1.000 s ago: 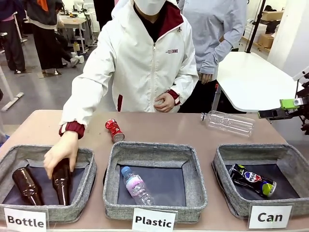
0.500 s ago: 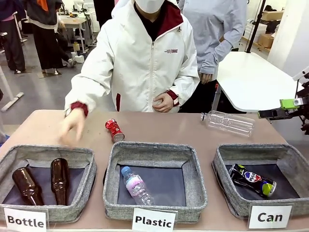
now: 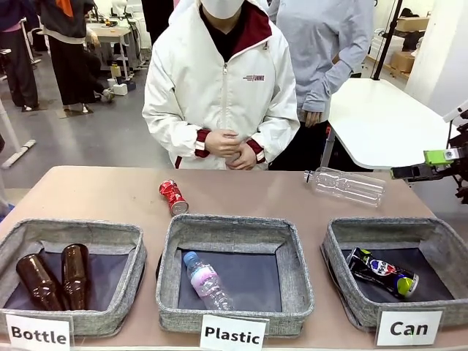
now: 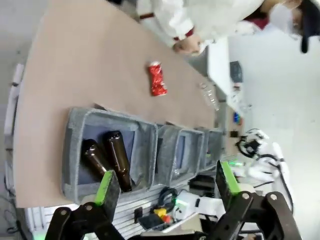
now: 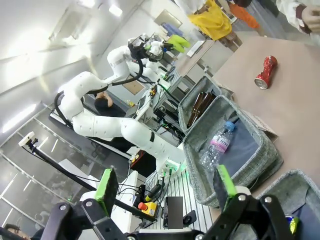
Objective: Sort the can waste into the basket.
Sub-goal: Pick up the can waste from the table and place it in the right Fabric basket.
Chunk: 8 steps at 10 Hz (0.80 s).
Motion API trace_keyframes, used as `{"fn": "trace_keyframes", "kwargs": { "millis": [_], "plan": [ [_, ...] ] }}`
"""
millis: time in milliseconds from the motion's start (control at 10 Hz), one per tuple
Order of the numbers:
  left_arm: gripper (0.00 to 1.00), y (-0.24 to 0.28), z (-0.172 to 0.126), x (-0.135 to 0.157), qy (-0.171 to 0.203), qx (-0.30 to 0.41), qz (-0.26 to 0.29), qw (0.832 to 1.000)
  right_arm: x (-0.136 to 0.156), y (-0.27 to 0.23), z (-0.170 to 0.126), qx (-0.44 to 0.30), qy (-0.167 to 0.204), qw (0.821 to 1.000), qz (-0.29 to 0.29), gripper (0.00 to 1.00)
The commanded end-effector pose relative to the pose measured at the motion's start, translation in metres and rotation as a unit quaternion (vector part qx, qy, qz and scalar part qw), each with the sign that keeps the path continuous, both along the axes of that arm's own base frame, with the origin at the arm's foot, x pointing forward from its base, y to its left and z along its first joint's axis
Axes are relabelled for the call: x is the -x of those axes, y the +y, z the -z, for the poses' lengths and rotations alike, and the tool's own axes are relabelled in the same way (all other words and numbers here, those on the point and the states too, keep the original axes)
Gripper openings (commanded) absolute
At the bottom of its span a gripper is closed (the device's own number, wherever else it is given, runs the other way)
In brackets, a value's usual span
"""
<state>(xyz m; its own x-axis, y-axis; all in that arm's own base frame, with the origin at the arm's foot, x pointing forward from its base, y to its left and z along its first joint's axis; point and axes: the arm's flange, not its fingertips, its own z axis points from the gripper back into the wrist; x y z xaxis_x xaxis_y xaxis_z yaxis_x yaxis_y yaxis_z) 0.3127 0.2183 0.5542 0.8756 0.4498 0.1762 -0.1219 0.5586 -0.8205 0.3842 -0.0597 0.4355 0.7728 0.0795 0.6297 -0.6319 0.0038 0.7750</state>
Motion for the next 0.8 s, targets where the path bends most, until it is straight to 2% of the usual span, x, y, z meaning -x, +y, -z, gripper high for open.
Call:
{"fn": "trace_keyframes", "kwargs": {
  "millis": [0, 100, 200, 300, 400, 500, 700],
  "plan": [
    [1.0, -0.069, 0.009, -0.028, 0.057, -0.063, -0.012, 0.996, 0.002, -0.002, 0.0, -0.001, -0.01, 1.0, -0.004, 1.0],
    [1.0, -0.111, 0.014, -0.043, 0.057, -0.101, -0.024, 0.993, 0.002, -0.002, 0.0, -0.001, -0.01, 1.0, -0.004, 1.0],
    [1.0, -0.158, 0.02, -0.061, 0.039, -0.147, -0.062, 0.986, 0.002, -0.002, 0.0, -0.001, -0.01, 1.0, -0.004, 1.0],
    [1.0, -0.199, 0.025, -0.073, 0.043, -0.173, -0.009, 0.984, 0.002, -0.002, 0.0, -0.001, -0.01, 1.0, -0.004, 1.0],
    [1.0, -0.237, 0.033, -0.082, 0.053, -0.22, 0.023, 0.974, 0.002, -0.002, 0.0, -0.001, -0.01, 1.0, -0.004, 1.0],
    [1.0, -0.273, 0.041, -0.089, 0.068, -0.262, 0.056, 0.961, 0.002, -0.002, 0.0, -0.001, -0.01, 1.0, -0.004, 1.0],
    [1.0, -0.35, 0.06, -0.101, 0.072, -0.331, 0.12, 0.933, 0.002, -0.002, 0.0, -0.001, -0.01, 1.0, -0.004, 1.0]
  ]
}}
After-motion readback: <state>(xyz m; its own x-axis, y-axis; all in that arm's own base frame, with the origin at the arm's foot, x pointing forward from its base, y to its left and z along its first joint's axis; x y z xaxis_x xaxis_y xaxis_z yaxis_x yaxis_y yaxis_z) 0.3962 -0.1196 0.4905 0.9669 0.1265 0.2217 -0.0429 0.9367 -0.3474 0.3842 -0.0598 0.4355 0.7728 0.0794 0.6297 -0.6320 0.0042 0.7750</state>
